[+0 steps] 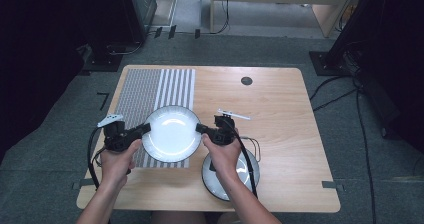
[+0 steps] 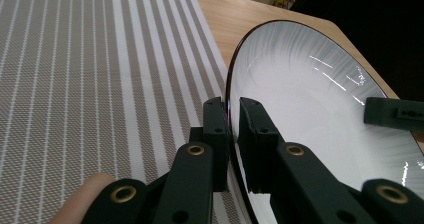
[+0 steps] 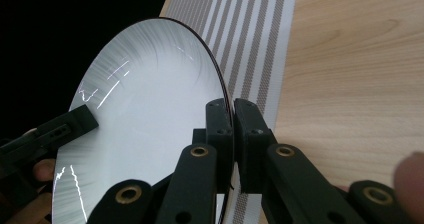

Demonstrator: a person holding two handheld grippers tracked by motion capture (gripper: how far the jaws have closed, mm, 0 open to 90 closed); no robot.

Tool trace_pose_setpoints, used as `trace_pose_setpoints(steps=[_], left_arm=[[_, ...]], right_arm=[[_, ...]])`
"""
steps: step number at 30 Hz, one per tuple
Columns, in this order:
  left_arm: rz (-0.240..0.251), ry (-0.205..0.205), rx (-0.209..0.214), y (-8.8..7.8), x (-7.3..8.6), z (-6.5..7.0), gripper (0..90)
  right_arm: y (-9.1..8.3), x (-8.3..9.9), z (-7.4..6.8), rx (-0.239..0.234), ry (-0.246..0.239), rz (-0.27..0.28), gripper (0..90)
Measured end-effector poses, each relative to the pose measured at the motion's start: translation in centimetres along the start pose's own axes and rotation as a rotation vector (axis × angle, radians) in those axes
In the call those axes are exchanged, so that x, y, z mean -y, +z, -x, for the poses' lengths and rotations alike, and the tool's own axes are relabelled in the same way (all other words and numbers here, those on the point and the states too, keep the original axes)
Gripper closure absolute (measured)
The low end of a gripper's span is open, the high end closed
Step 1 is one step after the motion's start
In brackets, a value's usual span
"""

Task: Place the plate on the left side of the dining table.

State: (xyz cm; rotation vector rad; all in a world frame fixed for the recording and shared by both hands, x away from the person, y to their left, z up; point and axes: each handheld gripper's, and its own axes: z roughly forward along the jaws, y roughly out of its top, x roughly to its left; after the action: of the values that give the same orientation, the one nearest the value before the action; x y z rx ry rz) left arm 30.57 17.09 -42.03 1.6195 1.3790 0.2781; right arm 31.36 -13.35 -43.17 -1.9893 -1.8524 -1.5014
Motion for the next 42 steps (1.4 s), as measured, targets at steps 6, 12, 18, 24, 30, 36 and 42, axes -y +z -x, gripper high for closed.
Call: trace_pose_setpoints(steps=[6, 12, 18, 24, 30, 36, 42], left_arm=[[0.003, -0.024, -0.006, 0.0, -0.9, -1.8, 83.3], [0.014, -0.038, -0.028, 0.3, -1.8, -3.3, 83.0], [0.018, -0.062, -0.042, 0.8, -2.6, -5.1, 83.1], [0.016, -0.081, -0.064, 1.7, -3.3, -6.7, 82.8], [0.023, -0.102, -0.101, 2.8, -4.0, -8.2, 82.6], [0.015, -0.148, -0.122, 4.5, -4.1, -9.9, 82.9], [0.012, -0.158, -0.127, 6.2, -4.5, -10.9, 83.4]], right_arm=[[1.7, -1.1, -1.3, 0.007, -0.023, -0.015, 86.5], [3.5, -2.1, -2.4, 0.012, -0.032, -0.026, 86.5], [5.6, -3.1, -3.1, 0.016, -0.044, -0.039, 86.5], [7.6, -4.0, -3.5, 0.019, -0.042, -0.053, 86.5], [9.9, -4.7, -3.7, 0.023, -0.046, -0.054, 86.4], [12.5, -5.2, -3.1, 0.029, -0.028, -0.057, 86.4], [14.4, -5.7, -2.1, 0.036, -0.034, -0.033, 86.3]])
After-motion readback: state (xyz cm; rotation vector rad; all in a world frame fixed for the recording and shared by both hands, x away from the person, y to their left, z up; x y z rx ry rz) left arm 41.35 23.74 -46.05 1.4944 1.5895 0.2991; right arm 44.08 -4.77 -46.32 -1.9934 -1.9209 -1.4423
